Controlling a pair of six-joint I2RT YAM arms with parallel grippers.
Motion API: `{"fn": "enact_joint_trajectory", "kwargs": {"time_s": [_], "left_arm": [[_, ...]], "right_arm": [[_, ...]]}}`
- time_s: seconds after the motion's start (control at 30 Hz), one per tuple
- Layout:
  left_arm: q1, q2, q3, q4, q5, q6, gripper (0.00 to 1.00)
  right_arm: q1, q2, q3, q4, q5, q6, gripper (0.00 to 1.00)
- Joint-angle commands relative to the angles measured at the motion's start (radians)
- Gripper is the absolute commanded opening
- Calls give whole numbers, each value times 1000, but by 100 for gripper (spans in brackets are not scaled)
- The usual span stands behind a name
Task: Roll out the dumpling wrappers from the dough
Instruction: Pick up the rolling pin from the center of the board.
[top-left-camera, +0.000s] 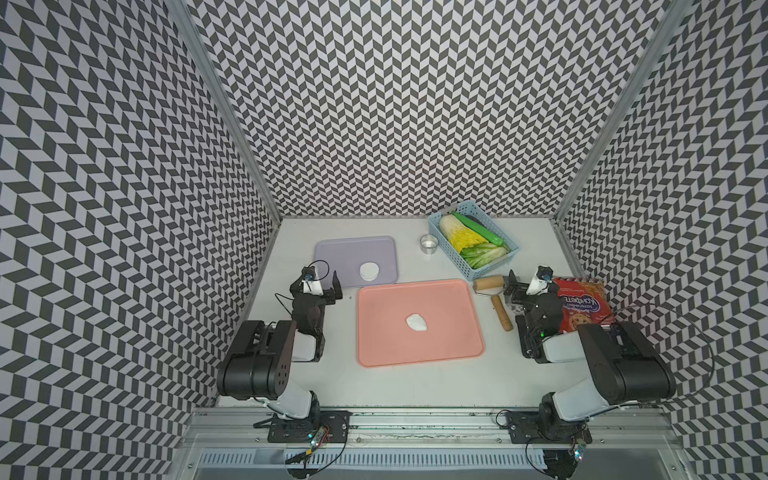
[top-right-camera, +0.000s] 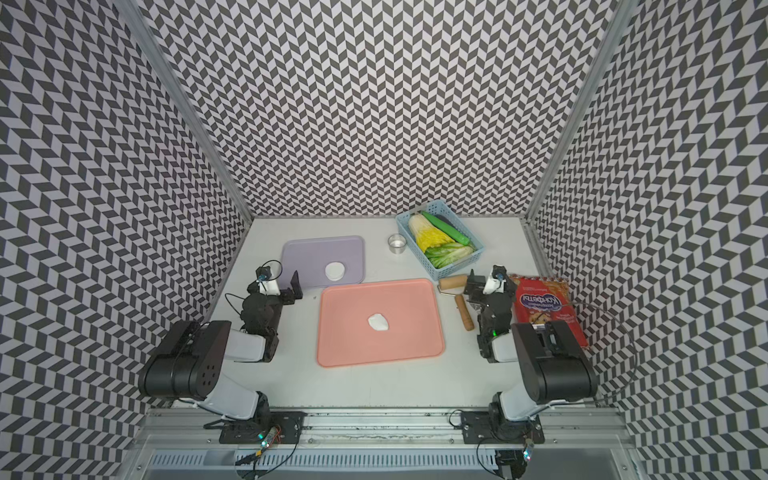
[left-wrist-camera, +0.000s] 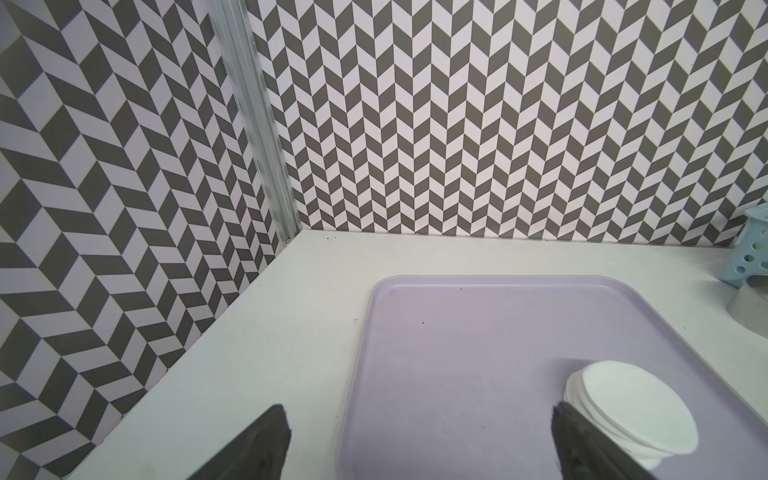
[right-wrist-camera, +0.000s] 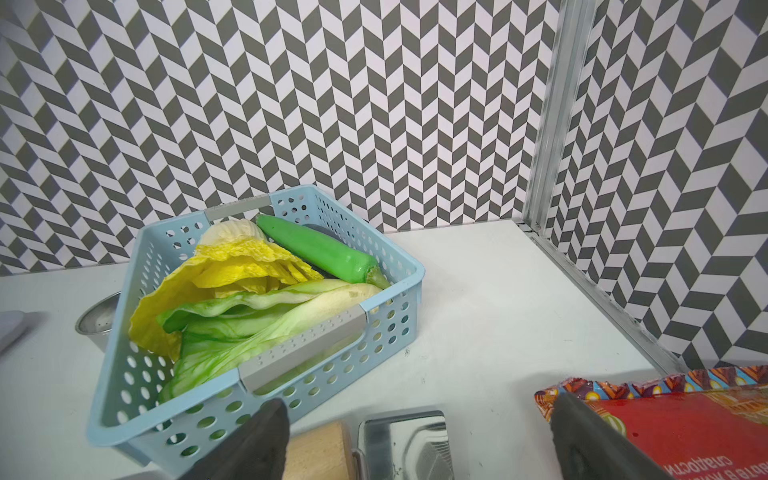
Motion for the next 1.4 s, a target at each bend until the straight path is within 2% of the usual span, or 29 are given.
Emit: {"fn": "enact_joint_trajectory", "kwargs": {"time_s": [0.0, 0.67, 0.73, 0.77, 0.87, 0.97, 1.07, 1.13, 1.17, 1.2, 1.23, 1.27, 1.3, 1.33, 1.37], "left_arm": [[-1, -18, -6, 18, -6, -11, 100], [5, -18, -3, 12, 5, -12, 100], [2, -24, 2, 9, -21, -17, 100], [1, -44, 16, -34, -42, -27, 100], [-10, -101, 123, -269, -159, -64, 100], [-8, -144, 183, -383, -181, -74, 100], [4, -219, 204, -428, -173, -154, 100], [19, -260, 242, -494, -144, -261, 100], [28, -278, 276, -590, -157, -384, 100], [48, -284, 340, -741, -170, -552, 100], [73, -277, 393, -848, -147, -655, 100], [106, -260, 436, -908, -41, -697, 100], [124, -243, 463, -935, 29, -726, 100], [135, -229, 480, -950, 99, -743, 100], [136, -223, 489, -955, 149, -747, 96]], "right_arm": [[4, -17, 6, 28, -1, -4, 99], [4, -19, 4, 30, -2, -4, 100], [5, -35, 4, 45, 1, -4, 99], [5, -62, 25, -6, 2, -9, 100], [4, -161, 161, -351, -2, 16, 99], [2, -212, 230, -482, -57, 63, 100], [3, -301, 236, -520, -118, 99, 99], [3, -372, 241, -548, -124, 144, 100], [3, -409, 249, -576, -119, 182, 99], [2, -438, 266, -629, -90, 258, 99], [3, -463, 288, -725, -32, 367, 99], [3, -488, 321, -892, 69, 546, 99], [0, -502, 335, -993, 149, 669, 99], [-20, -522, 331, -1021, 121, 685, 99], [-48, -539, 320, -1002, 19, 653, 99]]}}
